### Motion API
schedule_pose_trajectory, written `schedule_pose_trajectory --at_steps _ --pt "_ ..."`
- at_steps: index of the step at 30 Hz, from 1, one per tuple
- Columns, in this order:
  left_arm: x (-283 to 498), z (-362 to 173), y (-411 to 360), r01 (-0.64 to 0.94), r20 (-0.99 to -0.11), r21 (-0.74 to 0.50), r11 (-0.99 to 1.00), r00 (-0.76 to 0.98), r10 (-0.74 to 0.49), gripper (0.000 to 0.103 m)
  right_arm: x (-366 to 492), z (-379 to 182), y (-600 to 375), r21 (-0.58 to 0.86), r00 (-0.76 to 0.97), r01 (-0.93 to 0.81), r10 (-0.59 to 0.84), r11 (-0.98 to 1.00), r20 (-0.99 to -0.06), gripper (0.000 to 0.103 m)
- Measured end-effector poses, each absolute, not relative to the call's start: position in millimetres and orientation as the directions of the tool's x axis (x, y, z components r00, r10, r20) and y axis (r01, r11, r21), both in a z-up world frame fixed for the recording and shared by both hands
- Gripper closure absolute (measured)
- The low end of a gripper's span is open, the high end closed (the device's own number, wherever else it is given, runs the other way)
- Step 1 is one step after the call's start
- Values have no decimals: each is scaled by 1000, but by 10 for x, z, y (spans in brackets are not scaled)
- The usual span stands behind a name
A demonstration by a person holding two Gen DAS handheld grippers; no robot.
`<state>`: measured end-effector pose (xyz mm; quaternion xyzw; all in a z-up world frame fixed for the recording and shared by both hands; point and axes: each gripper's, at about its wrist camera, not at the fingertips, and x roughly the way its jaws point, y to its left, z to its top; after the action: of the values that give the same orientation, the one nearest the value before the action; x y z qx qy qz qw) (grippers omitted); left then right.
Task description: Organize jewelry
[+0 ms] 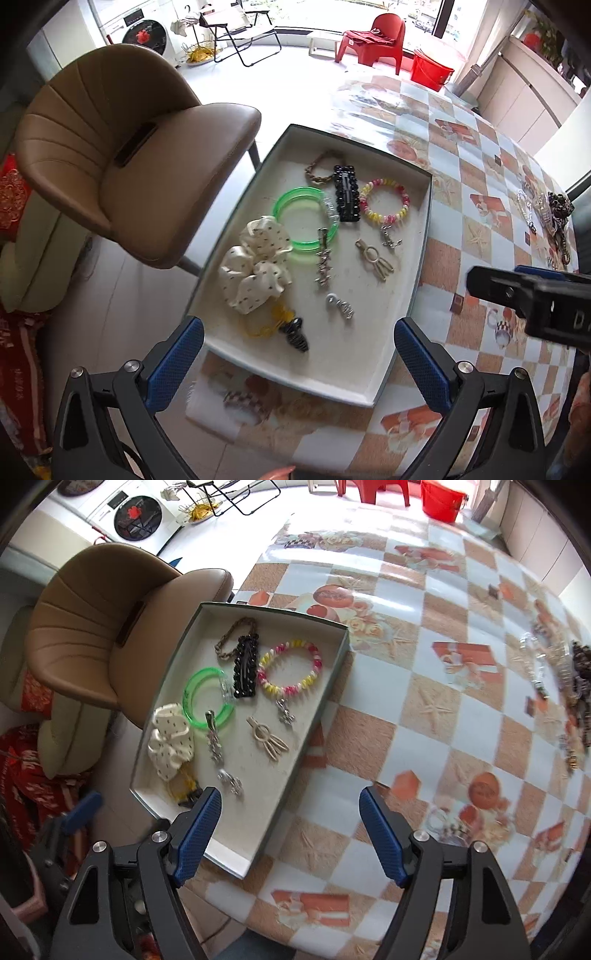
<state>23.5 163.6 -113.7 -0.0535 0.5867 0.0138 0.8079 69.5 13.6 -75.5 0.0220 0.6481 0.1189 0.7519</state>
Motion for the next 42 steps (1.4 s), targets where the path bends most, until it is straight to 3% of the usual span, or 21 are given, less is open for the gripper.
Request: schedule_pose_trajectory --at_steps 3,13,42 --pt "172 -1044 1672 -91 -949 -41 995 316 -10 0 588 -607 206 110 185 -194 147 975 -972 13" --pt "66 -860 1781 -118 -940 -25 993 340 17 0 418 -267 381 38 289 -217 101 975 -952 13" --pt "29 -833 1873 -138 -945 -34 990 325 13 0 374 -237 403 17 286 -201 75 979 -955 13"
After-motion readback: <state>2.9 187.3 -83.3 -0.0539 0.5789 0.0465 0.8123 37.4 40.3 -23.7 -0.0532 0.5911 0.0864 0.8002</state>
